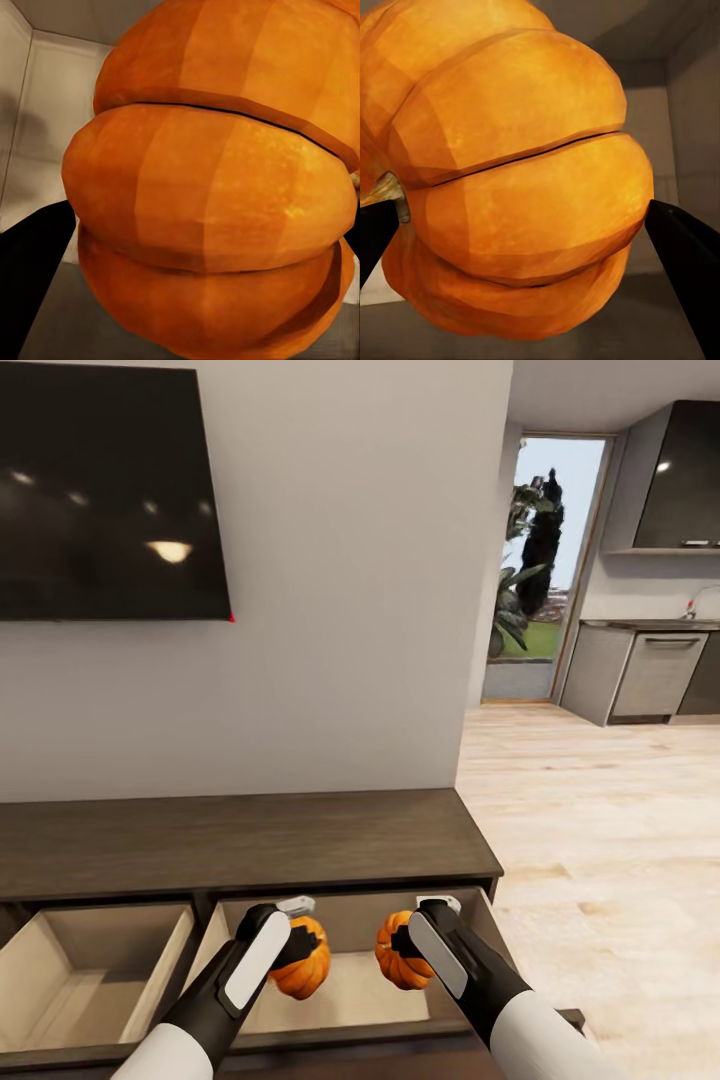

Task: Place each of the two pumpkins and all three candles from the living room inside a cabinet in the living room (use any cabinet), then make sure every cabinet is closed, and position the cauldron so it is next to a table in the living room.

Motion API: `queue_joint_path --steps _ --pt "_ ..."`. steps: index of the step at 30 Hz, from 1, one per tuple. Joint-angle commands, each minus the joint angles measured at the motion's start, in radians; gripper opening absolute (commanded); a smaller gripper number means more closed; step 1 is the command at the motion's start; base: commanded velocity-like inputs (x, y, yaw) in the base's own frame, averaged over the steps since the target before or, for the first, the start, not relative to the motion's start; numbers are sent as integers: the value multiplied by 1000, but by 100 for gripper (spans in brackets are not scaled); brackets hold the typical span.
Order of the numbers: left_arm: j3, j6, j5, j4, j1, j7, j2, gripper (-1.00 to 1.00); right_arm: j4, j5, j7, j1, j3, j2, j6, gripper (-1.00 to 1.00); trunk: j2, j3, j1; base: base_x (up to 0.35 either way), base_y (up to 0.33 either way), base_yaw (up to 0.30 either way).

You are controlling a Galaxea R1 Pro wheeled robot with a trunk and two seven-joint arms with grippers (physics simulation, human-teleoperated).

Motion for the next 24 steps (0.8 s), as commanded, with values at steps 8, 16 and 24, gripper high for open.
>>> queue_joint_path --steps 8,16,24 --pt "-2 2 3 2 -1 -9 1 -100 -1 -11 -9 -1 3 -1 0 -100 -1 -1 0 53 0 0" --pt "-2 2 3 2 -1 -8 0 -100 -1 -11 -9 -1 3 0 0 -100 -1 -17 2 2 0 0" --pt "-14 2 2 -1 -1 -8 0 -100 -3 -11 -9 -1 3 0 0 -100 -2 -20 2 0 0 0"
